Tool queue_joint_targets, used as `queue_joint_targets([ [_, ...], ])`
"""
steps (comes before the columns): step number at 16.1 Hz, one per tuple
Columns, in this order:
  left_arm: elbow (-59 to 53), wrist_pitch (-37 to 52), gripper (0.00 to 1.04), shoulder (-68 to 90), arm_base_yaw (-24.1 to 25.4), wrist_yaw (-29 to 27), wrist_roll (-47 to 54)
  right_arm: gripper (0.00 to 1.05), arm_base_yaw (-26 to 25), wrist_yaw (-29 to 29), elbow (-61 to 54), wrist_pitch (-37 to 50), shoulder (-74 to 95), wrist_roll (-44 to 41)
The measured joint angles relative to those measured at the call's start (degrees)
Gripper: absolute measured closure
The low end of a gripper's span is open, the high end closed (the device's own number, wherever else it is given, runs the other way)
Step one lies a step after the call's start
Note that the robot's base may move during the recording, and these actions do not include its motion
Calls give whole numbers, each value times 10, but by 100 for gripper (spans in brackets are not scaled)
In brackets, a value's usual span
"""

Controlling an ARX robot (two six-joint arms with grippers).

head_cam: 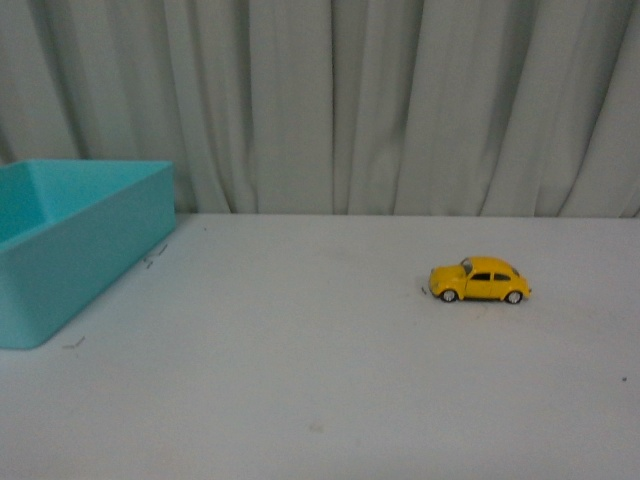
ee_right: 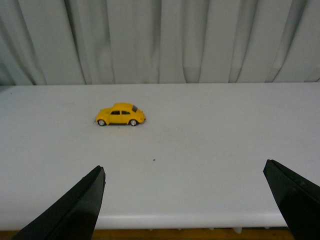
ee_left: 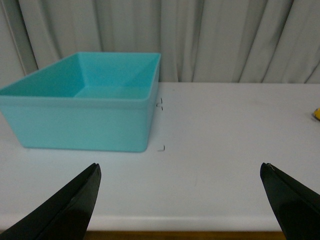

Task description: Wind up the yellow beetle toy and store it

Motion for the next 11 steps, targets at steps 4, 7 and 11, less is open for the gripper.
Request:
queue_joint_targets([
  [4, 0, 0, 7, 0, 0, 0, -1, 7, 0, 0, 0, 1, 0, 1],
  [7, 0, 1, 7, 0, 0, 0, 0, 7, 0, 0, 0, 1, 0, 2],
  [11, 0, 1, 7, 0, 0, 0, 0, 7, 0, 0, 0, 0, 0, 2],
])
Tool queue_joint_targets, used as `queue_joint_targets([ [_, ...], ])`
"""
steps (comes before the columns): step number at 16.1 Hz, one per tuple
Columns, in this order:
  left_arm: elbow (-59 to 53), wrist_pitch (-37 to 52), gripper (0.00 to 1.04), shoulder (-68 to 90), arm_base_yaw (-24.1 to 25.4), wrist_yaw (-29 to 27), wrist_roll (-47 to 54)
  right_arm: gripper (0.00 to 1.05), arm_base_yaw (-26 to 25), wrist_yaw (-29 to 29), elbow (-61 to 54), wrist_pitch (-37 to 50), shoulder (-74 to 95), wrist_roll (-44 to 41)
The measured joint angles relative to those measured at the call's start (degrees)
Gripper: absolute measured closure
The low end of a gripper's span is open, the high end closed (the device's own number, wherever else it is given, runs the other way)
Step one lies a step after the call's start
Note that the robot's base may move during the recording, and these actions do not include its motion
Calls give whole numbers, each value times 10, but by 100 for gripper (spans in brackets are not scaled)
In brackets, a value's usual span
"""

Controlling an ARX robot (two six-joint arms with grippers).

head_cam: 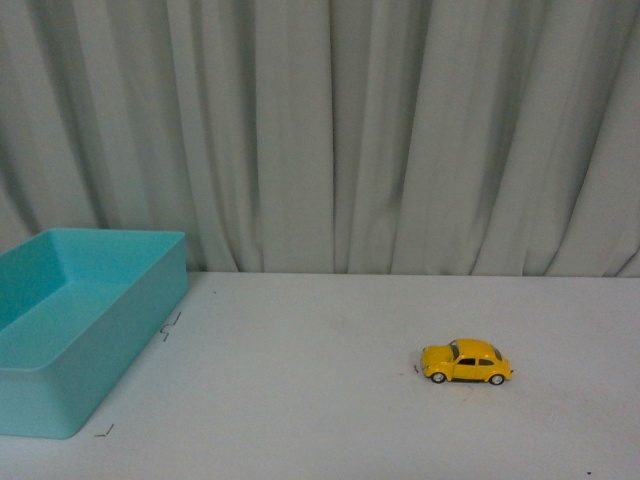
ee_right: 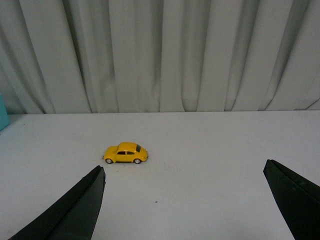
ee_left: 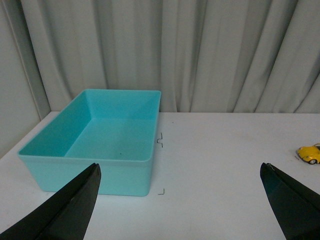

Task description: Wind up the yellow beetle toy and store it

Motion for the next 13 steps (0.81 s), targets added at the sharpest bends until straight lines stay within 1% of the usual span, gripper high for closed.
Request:
queue_joint_targets([
  [13, 0, 0, 7, 0, 0, 0, 0, 7, 0, 0, 0, 0, 0, 0],
])
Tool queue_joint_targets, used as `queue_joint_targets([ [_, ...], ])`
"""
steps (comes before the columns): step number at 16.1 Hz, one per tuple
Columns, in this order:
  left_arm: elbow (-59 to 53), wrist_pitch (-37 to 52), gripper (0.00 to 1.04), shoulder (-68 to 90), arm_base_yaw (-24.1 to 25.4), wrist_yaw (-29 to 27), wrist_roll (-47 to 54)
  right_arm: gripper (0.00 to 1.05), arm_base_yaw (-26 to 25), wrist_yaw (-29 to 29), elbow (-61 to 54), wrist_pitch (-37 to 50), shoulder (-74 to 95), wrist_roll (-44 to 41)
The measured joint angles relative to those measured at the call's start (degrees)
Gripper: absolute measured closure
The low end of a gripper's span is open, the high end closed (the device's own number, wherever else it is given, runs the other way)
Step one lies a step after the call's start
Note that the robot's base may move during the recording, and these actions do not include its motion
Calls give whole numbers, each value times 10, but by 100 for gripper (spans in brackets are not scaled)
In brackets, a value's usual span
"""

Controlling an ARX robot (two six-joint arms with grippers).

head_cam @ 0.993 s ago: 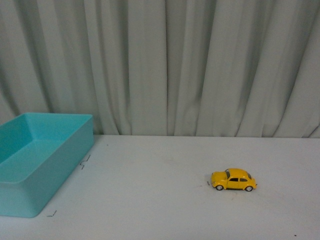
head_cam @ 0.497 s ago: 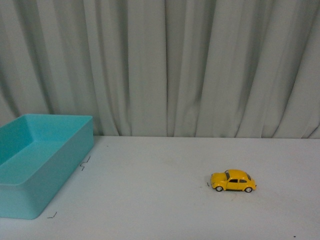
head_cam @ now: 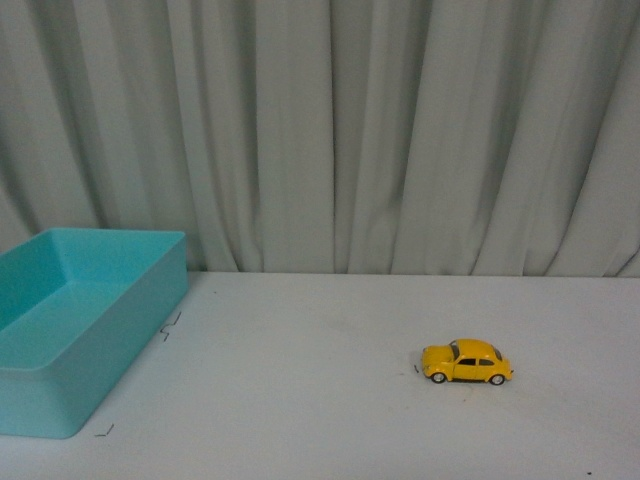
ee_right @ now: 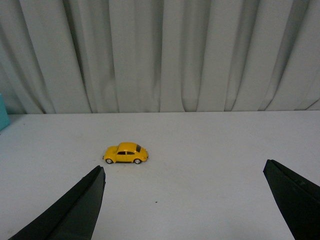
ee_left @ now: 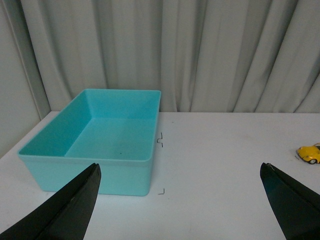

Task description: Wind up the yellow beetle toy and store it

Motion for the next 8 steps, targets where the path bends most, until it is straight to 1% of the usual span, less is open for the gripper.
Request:
queue_joint_targets([
  [8, 0, 0, 7, 0, 0, 0, 0, 7, 0, 0, 0, 0, 0, 0],
])
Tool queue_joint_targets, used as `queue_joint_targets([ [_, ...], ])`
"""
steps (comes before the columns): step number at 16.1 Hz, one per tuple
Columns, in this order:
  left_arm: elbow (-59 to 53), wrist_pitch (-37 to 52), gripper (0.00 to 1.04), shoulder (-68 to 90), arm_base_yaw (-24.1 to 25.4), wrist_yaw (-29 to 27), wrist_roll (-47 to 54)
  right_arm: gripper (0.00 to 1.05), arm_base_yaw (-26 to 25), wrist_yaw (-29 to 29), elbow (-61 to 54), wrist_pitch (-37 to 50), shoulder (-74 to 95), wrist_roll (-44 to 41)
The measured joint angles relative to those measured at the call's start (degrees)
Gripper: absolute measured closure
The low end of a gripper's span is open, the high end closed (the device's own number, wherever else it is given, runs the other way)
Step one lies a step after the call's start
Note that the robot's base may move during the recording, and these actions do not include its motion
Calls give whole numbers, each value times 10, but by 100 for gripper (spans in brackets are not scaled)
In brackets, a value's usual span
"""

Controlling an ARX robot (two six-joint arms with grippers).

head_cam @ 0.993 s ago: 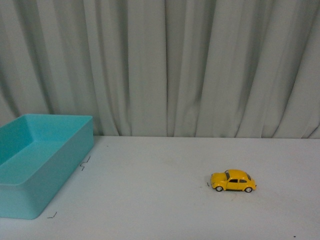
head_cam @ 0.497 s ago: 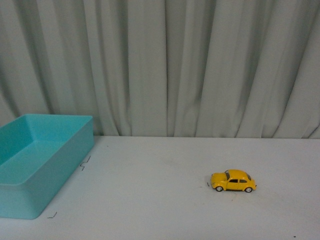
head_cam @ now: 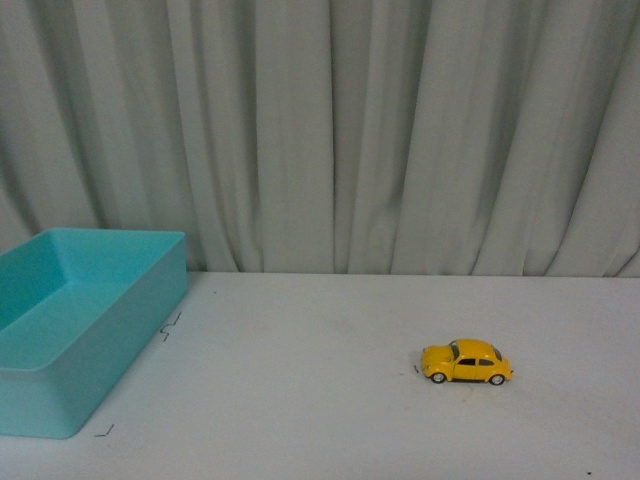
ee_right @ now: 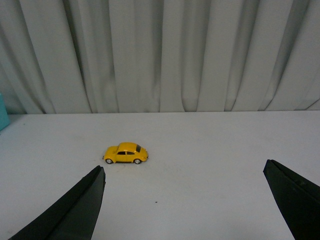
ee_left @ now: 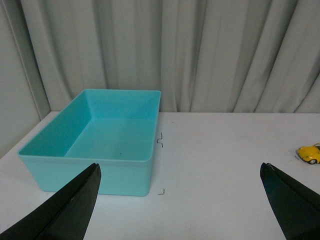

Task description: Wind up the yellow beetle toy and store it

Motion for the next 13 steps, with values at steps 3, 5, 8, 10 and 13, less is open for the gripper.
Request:
queue_joint_targets([
  [3, 0, 0, 7, 0, 0, 0, 0, 7, 0, 0, 0, 0, 0, 0],
  [5, 0, 0, 7, 0, 0, 0, 0, 7, 0, 0, 0, 0, 0, 0],
  [8, 0, 0, 7, 0, 0, 0, 0, 7, 0, 0, 0, 0, 0, 0],
  [10, 0, -1, 7, 0, 0, 0, 0, 7, 0, 0, 0, 0, 0, 0],
  [13, 0, 0, 7, 0, 0, 0, 0, 7, 0, 0, 0, 0, 0, 0],
])
